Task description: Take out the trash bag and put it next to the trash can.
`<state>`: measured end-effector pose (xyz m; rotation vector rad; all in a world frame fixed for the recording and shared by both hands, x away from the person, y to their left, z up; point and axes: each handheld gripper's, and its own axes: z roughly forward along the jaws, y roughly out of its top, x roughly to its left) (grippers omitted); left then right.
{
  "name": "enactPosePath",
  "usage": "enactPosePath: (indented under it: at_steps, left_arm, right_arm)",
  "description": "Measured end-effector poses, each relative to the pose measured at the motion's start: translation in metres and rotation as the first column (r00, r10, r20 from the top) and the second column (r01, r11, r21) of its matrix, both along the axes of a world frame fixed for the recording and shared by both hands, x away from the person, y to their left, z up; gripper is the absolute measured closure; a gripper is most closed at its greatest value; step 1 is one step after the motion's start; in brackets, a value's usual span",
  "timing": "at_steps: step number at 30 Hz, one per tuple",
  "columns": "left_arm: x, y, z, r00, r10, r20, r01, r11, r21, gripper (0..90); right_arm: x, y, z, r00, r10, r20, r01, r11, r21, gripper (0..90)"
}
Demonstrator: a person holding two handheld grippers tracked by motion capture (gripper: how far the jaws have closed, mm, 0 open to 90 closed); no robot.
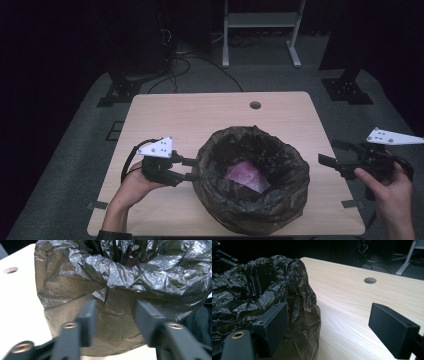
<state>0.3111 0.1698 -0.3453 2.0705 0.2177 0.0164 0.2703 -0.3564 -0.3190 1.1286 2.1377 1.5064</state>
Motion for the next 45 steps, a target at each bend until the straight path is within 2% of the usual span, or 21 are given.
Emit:
enactPosePath:
  at_steps: [1,2,6,8,10,13,15,18,21,26,28,33,42,45]
  left_arm:
    - [0.0,-0.001,0.0,1.0,-0.008,-0.002,0.008,1.0,0.004,61.0]
    - [0.001,-0.002,-0.001,0.9999,-0.011,-0.001,0.011,0.9999,0.005,65.0]
    - [0.002,-0.005,-0.001,0.9999,-0.01,0.002,0.01,0.9999,-0.006,89.7]
    - [0.001,-0.005,-0.001,0.9997,-0.016,-0.017,0.016,0.9998,-0.007,89.7]
    - [-0.001,-0.002,0.001,0.9998,-0.016,-0.015,0.016,0.9998,-0.009,89.7]
    - [-0.003,0.006,0.007,1.0,-0.003,0.0,0.003,0.9996,-0.028,89.8]
    - [-0.005,0.014,0.014,0.9999,0.008,0.008,-0.008,0.9977,-0.067,89.8]
    - [-0.006,0.016,0.018,0.9997,0.016,0.017,-0.015,0.9967,-0.08,89.8]
    - [-0.009,0.015,0.025,0.9996,0.006,0.028,-0.003,0.9945,-0.104,89.8]
    - [-0.014,0.009,0.043,0.9971,-0.003,0.077,0.014,0.9894,-0.145,89.8]
    - [-0.014,0.004,0.049,0.9963,-0.018,0.084,0.031,0.9861,-0.163,89.8]
    - [-0.012,-0.015,0.059,0.9934,-0.057,0.099,0.073,0.9824,-0.172,89.8]
    - [-0.002,-0.067,0.069,0.9864,-0.125,0.107,0.142,0.9739,-0.177,89.7]
    - [0.001,-0.086,0.071,0.9822,-0.155,0.106,0.171,0.9711,-0.167,89.7]
  right_arm:
    - [0.0,0.0,0.0,1.0,0.0,0.0,0.0,1.0,0.0,14.8]
    - [0.0,0.0,0.0,1.0,-0.001,0.001,0.001,1.0,0.001,14.8]
    - [0.0,-0.001,0.0,1.0,-0.001,0.0,0.001,1.0,0.001,14.8]
    - [-0.001,-0.001,0.0,1.0,-0.001,0.001,0.001,1.0,0.001,14.8]
    - [-0.001,-0.002,0.0,1.0,-0.002,0.0,0.002,1.0,0.003,14.9]
    - [-0.001,-0.002,0.0,1.0,-0.004,-0.001,0.004,1.0,0.004,14.8]
    - [0.0,-0.001,0.0,1.0,-0.003,-0.003,0.003,1.0,0.002,14.9]
    - [0.0,-0.001,-0.001,1.0,-0.003,-0.003,0.003,1.0,0.0,14.8]
    - [0.0,-0.001,0.0,1.0,-0.004,-0.005,0.004,1.0,0.001,14.8]
    - [-0.001,0.0,0.001,1.0,0.002,-0.002,-0.002,1.0,0.002,14.8]
    - [-0.001,0.001,0.0,1.0,0.003,-0.002,-0.003,1.0,0.001,14.8]
    - [0.0,0.0,0.001,1.0,0.004,0.0,-0.004,1.0,0.006,14.8]
    - [-0.002,-0.002,0.003,0.9999,0.005,0.01,-0.005,1.0,0.019,14.8]
    - [-0.002,-0.002,0.003,0.9999,0.006,0.01,-0.007,1.0,0.019,14.8]
